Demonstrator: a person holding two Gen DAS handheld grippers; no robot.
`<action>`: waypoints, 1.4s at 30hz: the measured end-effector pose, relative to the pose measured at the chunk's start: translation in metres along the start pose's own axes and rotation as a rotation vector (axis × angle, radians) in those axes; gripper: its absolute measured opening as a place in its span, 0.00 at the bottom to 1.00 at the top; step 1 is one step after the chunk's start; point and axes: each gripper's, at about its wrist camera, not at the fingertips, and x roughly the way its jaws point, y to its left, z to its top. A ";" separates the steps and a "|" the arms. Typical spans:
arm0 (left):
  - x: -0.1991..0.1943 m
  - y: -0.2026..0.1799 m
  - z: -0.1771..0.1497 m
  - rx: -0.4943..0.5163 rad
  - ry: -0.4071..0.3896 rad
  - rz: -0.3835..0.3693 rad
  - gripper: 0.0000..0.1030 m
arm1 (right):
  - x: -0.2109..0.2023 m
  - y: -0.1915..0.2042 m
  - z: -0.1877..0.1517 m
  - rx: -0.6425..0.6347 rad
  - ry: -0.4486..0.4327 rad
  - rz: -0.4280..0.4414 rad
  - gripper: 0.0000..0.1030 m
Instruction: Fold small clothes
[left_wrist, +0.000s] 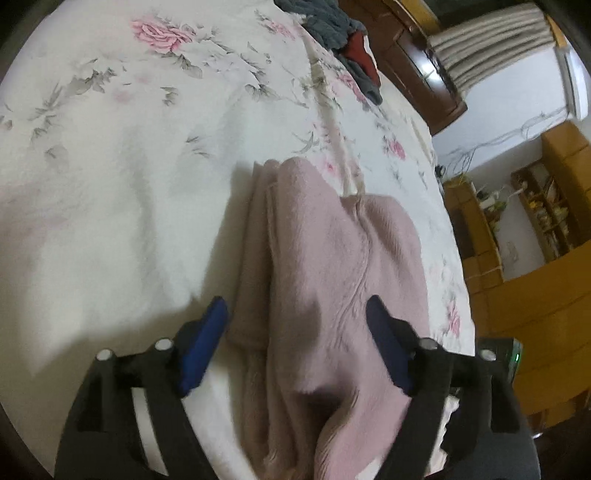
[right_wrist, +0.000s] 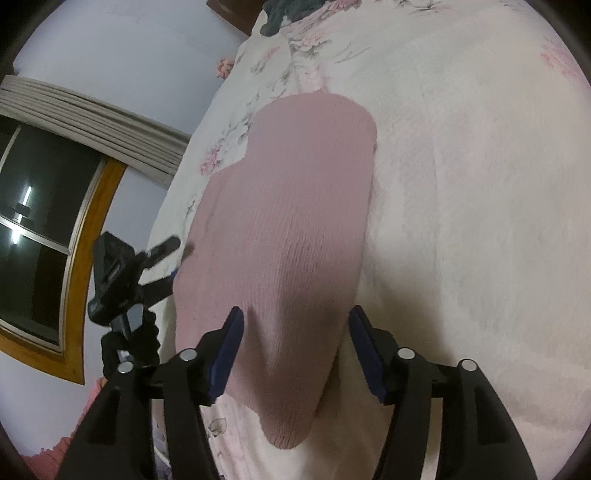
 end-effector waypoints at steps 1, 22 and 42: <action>0.003 0.001 0.000 -0.004 0.016 0.006 0.80 | 0.001 0.000 0.001 0.000 0.002 0.003 0.62; 0.066 -0.029 -0.014 0.045 0.125 -0.084 0.52 | 0.030 -0.012 0.020 0.048 0.009 0.137 0.52; 0.057 -0.173 -0.153 0.094 0.142 -0.334 0.49 | -0.181 -0.022 -0.080 -0.022 -0.067 0.044 0.40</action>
